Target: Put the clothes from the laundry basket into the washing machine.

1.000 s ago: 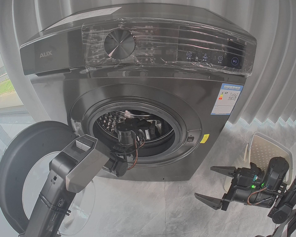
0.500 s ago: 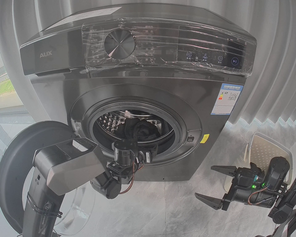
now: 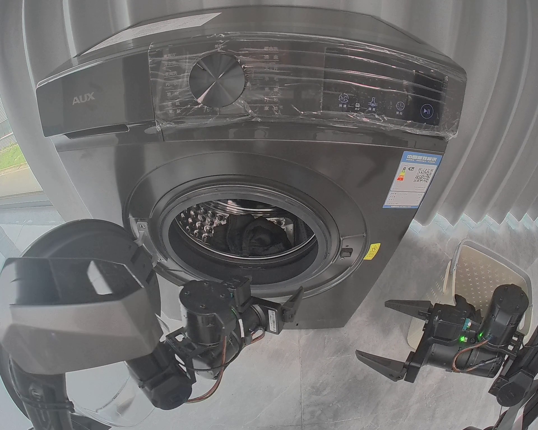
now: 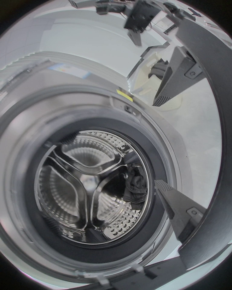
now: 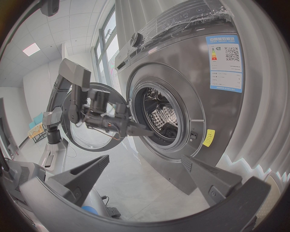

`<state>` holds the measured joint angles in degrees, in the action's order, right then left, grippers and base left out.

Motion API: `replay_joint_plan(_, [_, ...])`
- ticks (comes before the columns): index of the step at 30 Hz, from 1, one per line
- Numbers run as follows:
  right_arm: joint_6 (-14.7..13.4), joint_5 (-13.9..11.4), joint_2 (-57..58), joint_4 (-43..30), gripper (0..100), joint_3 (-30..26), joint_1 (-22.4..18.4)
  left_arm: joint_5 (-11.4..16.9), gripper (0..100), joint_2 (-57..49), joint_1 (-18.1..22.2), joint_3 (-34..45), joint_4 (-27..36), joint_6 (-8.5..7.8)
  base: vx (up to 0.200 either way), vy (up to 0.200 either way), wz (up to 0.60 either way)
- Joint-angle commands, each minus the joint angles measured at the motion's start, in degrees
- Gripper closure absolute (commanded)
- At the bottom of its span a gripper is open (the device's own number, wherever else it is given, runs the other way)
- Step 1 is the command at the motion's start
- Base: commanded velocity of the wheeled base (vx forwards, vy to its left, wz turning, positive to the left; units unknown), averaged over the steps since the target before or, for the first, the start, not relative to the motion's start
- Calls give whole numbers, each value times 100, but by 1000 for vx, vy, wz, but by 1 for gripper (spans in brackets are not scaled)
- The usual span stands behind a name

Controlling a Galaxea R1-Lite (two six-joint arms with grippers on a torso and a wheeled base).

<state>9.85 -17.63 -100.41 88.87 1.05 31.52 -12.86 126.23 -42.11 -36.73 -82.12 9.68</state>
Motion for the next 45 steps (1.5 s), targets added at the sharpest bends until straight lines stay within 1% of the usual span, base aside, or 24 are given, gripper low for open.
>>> replay_joint_plan(1, [17,5,83,16,0,45,-6,-6,0,-1417,-483,808,-129,25,0,0,0])
replay_joint_plan(5, [8,14,329,8,0,106,-68,-6,0,-2147,-518,1168,-129,34,0,0,0])
replay_joint_plan(10, [-1,23,690,-1,0,150,-191,-6,0,-2832,-368,1546,-138,60,0,0,0])
replay_joint_plan(11, [-1,102,795,-1,0,132,-287,-6,0,-3052,-289,1695,-129,104,0,0,0])
replay_joint_plan(12, [-1,119,804,-10,0,132,-296,-6,0,-3078,-289,1713,-129,113,0,0,0])
replay_joint_plan(13, [-9,339,918,-1,0,124,-349,-15,0,-3333,-245,1898,-129,131,0,0,0])
replay_joint_plan(14, [-9,488,997,-1,0,124,-349,-6,0,-3456,-193,1994,-120,131,0,0,0])
replay_joint_plan(16, [-36,717,1138,-10,0,132,-349,-6,0,-3615,-52,2109,-120,131,0,0,0])
replay_joint_plan(17, [-36,893,1244,-10,0,132,-322,-6,0,-3720,62,2179,-120,131,0,0,0])
replay_joint_plan(18, [-36,954,1279,-10,0,124,-314,-15,0,-3755,106,2196,-120,131,0,0,0])
replay_joint_plan(20, [-62,1297,1481,-10,0,45,-278,-32,0,-3887,299,2399,-120,113,0,0,0])
replay_joint_plan(21, [-80,1411,1578,-10,0,-17,-278,-32,0,-3931,326,2504,-120,131,0,0,0])
replay_joint_plan(22, [-80,1429,1586,-10,0,-35,-278,-32,0,-3931,317,2513,-120,131,0,0,0])
replay_joint_plan(23, [-247,1657,1859,-80,0,-105,-278,-41,0,-4010,335,2768,-120,148,0,0,0])
replay_joint_plan(25, [-537,1930,2096,-80,0,-105,-305,-120,0,-4028,370,2926,-129,131,0,0,0])
replay_joint_plan(27, [-774,2229,2281,-72,0,-105,-375,-349,0,-4142,431,2996,-129,157,0,0,0])
replay_joint_plan(29, [-880,2431,2351,-89,0,-105,-463,-489,0,-4239,484,3084,-120,157,0,0,0])
replay_joint_plan(30, [-880,2431,2351,-89,0,-105,-463,-489,0,-4239,484,3084,-120,157,0,0,0])
replay_joint_plan(31, [-888,2580,2404,-80,0,-105,-560,-524,0,-4318,519,3207,-120,122,0,0,0])
replay_joint_plan(33, [-880,2650,2500,-98,0,-105,-630,-560,0,-4397,528,3260,-120,113,0,0,0])
replay_joint_plan(37, [-871,2677,2659,-423,0,-105,-806,-797,0,-4432,554,3401,-103,131,0,0,0])
replay_joint_plan(41, [-871,2677,2913,-863,0,-105,-832,-823,0,-4370,633,3409,-103,148,0,0,0])
replay_joint_plan(43, [-871,2694,3045,-1012,0,-105,-850,-814,0,-4300,721,3436,-94,96,0,0,0])
replay_joint_plan(45, [-880,2791,3186,-1223,0,-105,-946,-832,0,-4265,739,3471,-94,78,0,0,0])
